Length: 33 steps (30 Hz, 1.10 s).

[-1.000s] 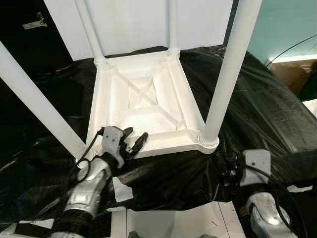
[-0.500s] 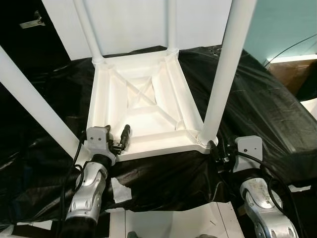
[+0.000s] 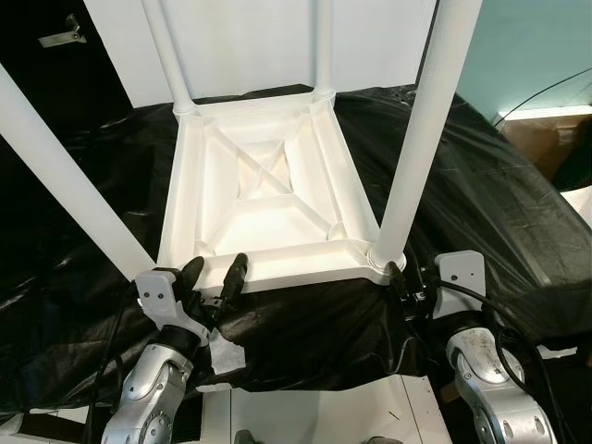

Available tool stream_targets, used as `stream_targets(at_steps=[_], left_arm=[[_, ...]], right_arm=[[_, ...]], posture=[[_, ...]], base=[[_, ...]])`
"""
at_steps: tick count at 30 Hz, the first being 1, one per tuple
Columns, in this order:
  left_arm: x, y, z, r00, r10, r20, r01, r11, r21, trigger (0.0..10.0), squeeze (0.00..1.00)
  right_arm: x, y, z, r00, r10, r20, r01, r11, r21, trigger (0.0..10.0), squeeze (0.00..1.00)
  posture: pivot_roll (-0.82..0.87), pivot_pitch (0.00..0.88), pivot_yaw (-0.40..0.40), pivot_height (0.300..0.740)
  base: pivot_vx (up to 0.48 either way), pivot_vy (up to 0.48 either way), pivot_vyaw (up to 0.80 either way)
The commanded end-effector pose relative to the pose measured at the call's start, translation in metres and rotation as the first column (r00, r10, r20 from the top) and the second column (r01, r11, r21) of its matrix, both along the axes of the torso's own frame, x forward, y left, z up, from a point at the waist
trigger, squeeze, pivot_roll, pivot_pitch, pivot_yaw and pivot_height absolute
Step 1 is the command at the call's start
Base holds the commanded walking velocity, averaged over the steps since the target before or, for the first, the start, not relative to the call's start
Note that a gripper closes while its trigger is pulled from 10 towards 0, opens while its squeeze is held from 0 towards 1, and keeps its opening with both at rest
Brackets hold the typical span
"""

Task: Building children table

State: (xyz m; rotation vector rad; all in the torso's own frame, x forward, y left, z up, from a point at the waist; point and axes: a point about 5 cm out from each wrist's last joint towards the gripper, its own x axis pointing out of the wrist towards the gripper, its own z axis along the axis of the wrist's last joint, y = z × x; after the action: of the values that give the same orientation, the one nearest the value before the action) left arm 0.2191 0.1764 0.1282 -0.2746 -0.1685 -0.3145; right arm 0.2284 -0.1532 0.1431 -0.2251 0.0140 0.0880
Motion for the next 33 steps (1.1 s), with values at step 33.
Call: stream_targets(at_steps=[33], left_arm=[[-0.014,0.105,0.015,0.935,0.336,0.110,-0.354,0.898,0.263,10.0,0.00]], right_arm=[[0.012,0.012,-0.009,0.995,0.093,-0.033,-0.093,0.996,-0.008,10.0,0.00]], posture=[[0.06,0.066,-0.018,0.740]], base=[[0.000,0.000,0.00]])
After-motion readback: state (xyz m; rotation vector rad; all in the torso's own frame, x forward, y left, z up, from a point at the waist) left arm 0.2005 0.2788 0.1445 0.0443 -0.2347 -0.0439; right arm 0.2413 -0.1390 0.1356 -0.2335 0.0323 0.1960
